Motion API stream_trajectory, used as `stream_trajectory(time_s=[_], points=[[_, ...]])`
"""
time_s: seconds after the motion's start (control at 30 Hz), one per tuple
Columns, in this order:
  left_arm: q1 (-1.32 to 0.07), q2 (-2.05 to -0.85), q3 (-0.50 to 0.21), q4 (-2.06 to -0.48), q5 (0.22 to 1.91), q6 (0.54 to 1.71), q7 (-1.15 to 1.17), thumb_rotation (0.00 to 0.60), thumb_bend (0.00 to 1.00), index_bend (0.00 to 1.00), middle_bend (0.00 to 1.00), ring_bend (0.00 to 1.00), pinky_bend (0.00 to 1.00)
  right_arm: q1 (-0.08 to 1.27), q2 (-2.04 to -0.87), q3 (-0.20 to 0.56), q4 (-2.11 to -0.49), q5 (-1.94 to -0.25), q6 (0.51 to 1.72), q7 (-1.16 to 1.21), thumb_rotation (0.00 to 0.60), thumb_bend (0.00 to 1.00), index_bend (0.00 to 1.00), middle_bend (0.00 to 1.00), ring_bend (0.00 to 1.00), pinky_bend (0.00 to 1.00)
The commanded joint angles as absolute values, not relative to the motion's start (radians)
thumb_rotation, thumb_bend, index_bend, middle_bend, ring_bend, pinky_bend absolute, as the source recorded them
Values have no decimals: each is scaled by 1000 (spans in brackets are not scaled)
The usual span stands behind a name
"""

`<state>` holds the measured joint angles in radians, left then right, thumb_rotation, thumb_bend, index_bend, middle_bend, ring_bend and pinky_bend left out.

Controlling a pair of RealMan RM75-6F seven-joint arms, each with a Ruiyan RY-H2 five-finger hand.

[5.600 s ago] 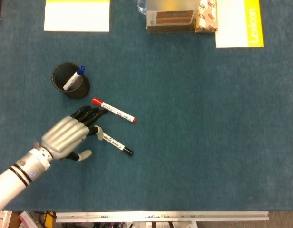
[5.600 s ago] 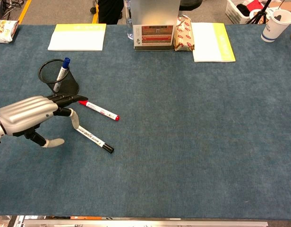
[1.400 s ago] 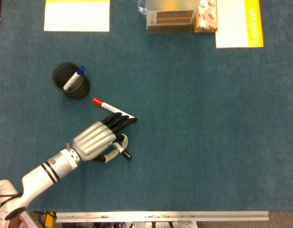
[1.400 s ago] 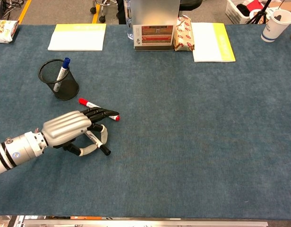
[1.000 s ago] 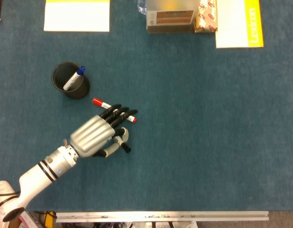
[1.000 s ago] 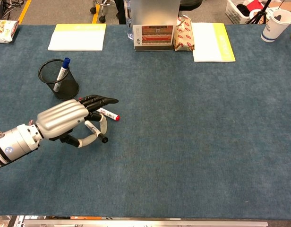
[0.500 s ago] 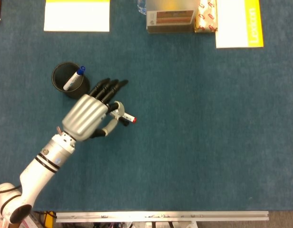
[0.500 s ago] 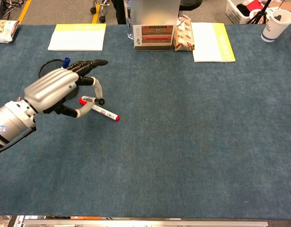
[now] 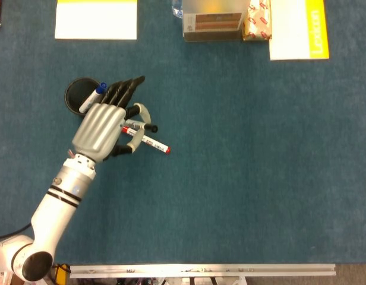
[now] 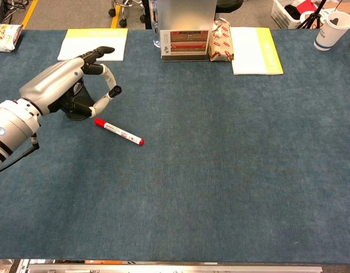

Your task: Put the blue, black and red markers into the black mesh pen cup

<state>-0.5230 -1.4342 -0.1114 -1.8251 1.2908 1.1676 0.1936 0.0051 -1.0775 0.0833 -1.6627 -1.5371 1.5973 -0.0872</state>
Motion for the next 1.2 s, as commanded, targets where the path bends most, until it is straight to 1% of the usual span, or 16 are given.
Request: stream_trajectory(time_s=[0.03,0.3,0.57,0.9,1.2], points=[[-530,-1435,-128,-1820,1285,1169,190,600,439,510,0,0,47,6,-1078,83,-1662,-1537,1597,-87,600,0,339,325,419,643],[-529,-1429,-156,-1806,1304,1203,185,600,440,516,0,0,47,7,-1078,84,-1662,-1532,1592,-88,600,0,339,325,419,643],[-530,-1418,-171,-1794,1286,1205,192,600,440,520,0,0,47,7,-1080,82,-1662,-1532,1591,-94,600,0,339,325,420,643],[-533,-1418,-197,-1731,1256,1202,163,600,440,521,0,0,47,7,-1079,83,-1663,-1530,1591,-93,600,0,339,325,420,643],[-529,-1413,-206,-1702,1237,1205,151,600,440,522,0,0,47,8,-1082,82,-1662,-1530,1589,-98,600,0,339,325,419,643]])
